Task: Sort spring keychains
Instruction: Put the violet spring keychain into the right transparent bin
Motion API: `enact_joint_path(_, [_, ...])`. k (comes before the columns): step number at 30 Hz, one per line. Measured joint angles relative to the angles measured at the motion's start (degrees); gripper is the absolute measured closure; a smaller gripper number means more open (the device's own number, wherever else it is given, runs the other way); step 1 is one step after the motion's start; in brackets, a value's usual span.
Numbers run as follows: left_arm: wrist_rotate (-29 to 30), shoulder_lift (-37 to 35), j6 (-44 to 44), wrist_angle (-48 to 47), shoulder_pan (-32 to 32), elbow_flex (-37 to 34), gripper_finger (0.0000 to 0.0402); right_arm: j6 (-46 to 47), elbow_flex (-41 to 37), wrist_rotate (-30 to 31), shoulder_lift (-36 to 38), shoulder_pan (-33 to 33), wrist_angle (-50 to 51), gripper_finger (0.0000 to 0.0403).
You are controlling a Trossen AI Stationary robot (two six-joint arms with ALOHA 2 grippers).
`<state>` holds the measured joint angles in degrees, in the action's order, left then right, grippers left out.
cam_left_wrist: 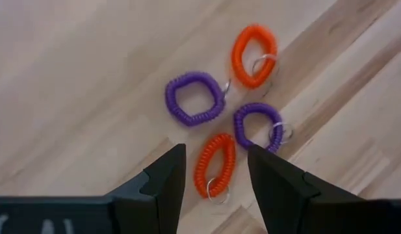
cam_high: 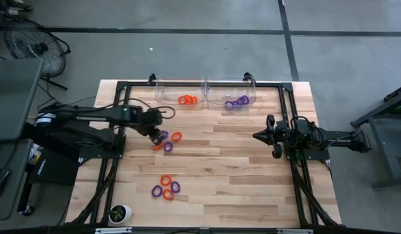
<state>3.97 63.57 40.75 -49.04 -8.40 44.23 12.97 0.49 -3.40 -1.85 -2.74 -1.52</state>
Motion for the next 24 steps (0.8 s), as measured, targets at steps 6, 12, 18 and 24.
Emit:
enact_joint_path(6, [-1.94,9.43,-1.72,-0.83,-3.16,2.25,0.0238,0.0,0.0,0.0,0.0,-0.01,0.0,0.0391])
enact_joint_path(12, [-1.23,16.06,-1.92,-0.78,-4.1,5.16,0.0238,0.0,0.0,0.0,0.0,0.01,-0.02,0.0391])
enact_joint_path(18, [1.34,21.05,-3.05,-0.49,-4.14,5.9,0.0238,0.0,0.0,0.0,0.0,0.01,-0.02,0.0391])
enact_joint_path(24, [1.93,23.71,-3.0,1.03,-4.75,5.9,0.0238,0.0,0.0,0.0,0.0,0.0,-0.02,0.0391])
